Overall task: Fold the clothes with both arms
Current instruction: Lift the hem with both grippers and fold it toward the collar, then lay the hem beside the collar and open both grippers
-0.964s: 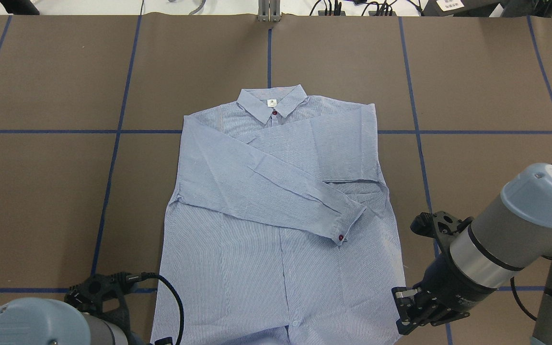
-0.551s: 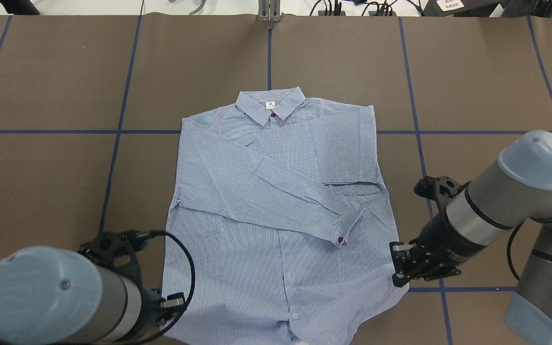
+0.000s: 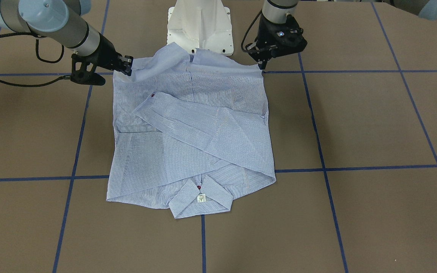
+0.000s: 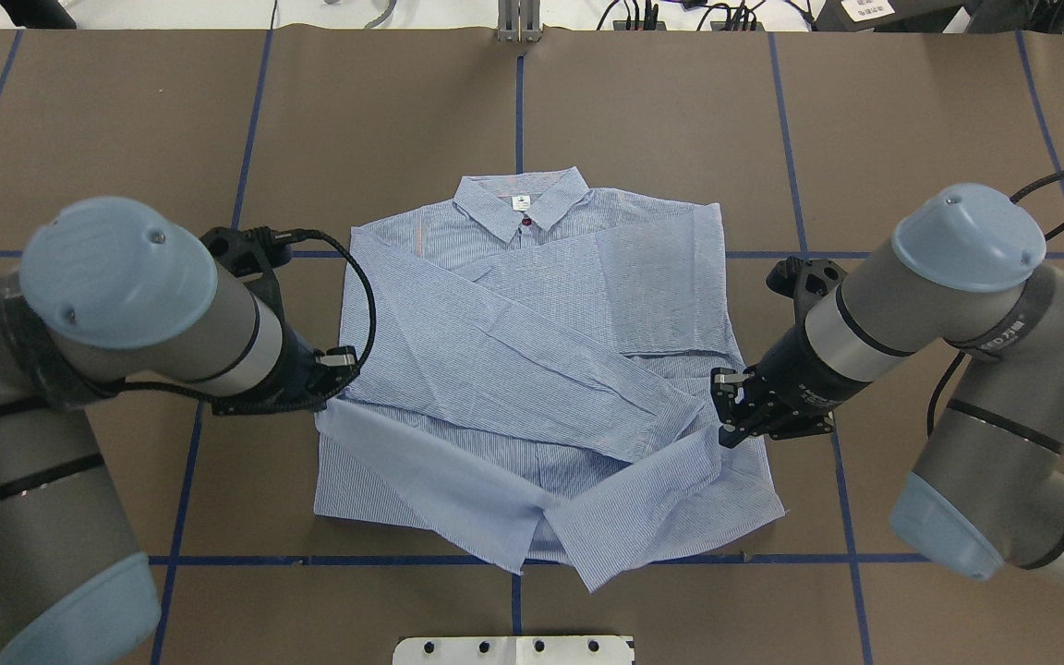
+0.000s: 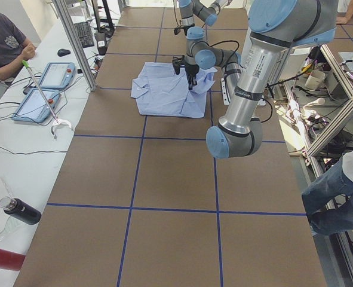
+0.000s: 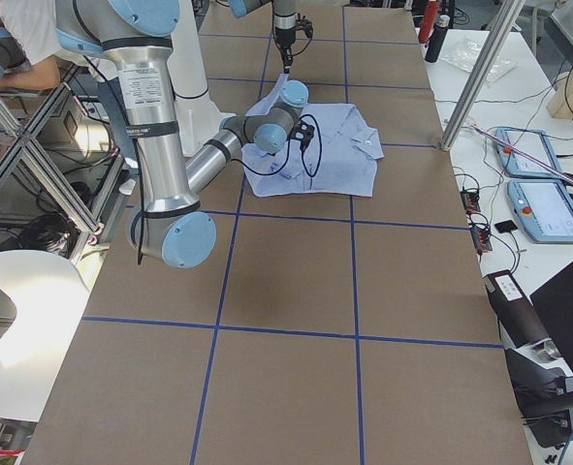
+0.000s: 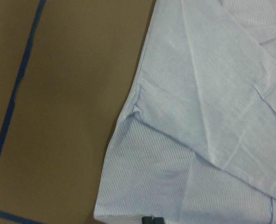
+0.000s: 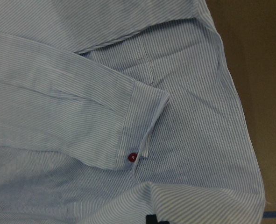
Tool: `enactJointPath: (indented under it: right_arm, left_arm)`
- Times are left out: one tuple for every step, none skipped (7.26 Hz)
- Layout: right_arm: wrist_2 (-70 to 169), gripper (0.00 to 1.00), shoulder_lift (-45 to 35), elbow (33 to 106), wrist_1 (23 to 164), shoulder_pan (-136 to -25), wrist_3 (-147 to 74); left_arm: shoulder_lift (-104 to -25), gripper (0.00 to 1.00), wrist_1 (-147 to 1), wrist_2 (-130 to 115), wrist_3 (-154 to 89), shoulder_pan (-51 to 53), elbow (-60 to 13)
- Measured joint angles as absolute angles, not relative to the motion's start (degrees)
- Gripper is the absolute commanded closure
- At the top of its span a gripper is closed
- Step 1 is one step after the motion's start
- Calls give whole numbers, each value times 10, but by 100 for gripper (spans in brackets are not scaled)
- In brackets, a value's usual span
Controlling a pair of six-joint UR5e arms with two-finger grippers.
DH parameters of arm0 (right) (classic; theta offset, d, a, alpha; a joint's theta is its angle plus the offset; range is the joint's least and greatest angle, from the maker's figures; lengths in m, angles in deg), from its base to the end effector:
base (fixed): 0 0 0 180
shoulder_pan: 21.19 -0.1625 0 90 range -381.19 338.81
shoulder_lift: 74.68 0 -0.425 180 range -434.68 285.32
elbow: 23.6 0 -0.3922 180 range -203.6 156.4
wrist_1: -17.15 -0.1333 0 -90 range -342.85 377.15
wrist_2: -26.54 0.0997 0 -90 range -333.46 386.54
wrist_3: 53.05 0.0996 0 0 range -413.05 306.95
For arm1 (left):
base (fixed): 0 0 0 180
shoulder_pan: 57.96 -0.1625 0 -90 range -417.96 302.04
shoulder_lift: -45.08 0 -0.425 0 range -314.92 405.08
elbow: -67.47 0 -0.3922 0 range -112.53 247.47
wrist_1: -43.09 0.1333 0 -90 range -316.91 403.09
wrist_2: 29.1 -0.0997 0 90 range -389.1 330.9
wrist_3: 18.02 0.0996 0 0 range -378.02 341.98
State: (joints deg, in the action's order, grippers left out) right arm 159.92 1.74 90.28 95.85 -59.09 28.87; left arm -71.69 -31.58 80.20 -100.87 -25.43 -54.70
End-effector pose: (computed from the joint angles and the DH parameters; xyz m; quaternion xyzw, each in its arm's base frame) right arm -0.3794 -0.3776 0.3098 -0.1601 -0.4846 0.0703 0.8571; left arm 0.3935 -0.3701 0.2053 -0.0221 0.3973 -0.1403 0.9066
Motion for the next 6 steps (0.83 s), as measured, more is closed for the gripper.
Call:
enactJointPath:
  right_arm:
    - [1598,100,0,879,959,-614,289]
    - [1598,100,-23,853,960,-640,289]
    - [1598,100,-47,829,961,-662,289]
    - [1598,100,-72,803,960,-683,288]
    - [1597,100,-90,779,958,-701,284]
    - [1597,100,-103,760,957,-716,273]
  left_arm:
    - [-718,100,-339,805,-989,-227,-516]
    - [-721,100,-374,807,-981,-209,-481]
    - [-731,100,-408,813,-978,-197,-443]
    - [-745,100,-436,822,-977,-185,-405]
    - [-757,100,-450,833,-973,-170,-382]
    - [-762,100,-453,851,-956,-148,-372]
